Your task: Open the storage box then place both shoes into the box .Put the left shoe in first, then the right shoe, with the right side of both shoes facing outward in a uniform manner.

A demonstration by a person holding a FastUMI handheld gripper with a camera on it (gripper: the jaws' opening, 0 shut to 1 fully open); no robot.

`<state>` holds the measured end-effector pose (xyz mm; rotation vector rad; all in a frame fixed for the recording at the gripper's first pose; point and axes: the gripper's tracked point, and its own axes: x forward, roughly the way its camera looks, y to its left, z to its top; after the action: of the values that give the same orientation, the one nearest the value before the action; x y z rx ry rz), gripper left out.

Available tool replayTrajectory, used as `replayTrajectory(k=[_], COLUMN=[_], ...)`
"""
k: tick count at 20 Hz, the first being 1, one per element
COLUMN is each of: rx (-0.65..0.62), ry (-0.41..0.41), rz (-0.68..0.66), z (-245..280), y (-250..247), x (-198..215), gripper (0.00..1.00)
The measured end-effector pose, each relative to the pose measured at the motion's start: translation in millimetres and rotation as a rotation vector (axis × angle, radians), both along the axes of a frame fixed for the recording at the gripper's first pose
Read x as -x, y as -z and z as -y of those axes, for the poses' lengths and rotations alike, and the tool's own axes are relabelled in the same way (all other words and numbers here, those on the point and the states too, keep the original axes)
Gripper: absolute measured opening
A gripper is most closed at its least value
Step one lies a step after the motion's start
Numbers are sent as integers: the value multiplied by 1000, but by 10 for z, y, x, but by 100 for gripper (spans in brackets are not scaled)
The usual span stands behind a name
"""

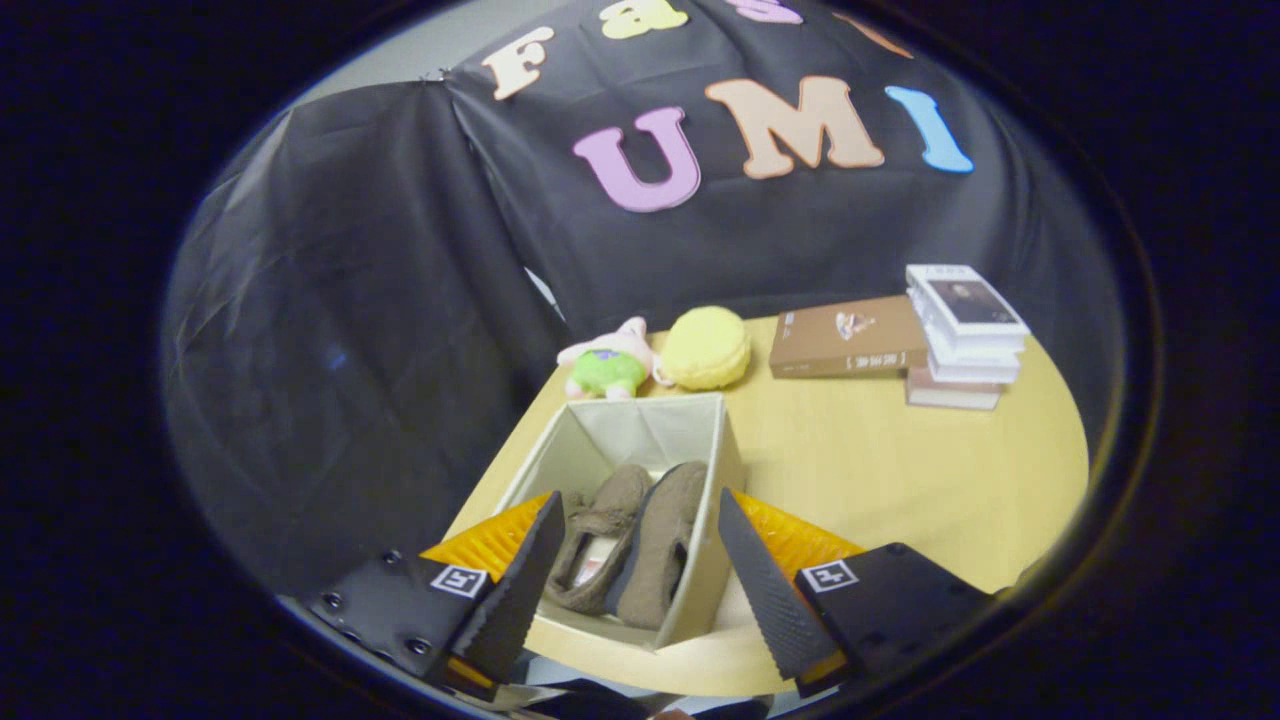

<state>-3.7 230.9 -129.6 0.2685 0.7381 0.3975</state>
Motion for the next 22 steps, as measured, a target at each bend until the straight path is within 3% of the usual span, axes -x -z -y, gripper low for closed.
replayTrajectory(k=[4, 12, 18, 22], rx=[52, 100, 170, 210], ry=[0, 143, 275, 309], rz=[147, 345, 399, 409], z=[503, 1669, 2492, 2769], y=[-277, -714, -520, -439], x=[-73, -210, -195, -136], gripper=[98, 98, 98, 98])
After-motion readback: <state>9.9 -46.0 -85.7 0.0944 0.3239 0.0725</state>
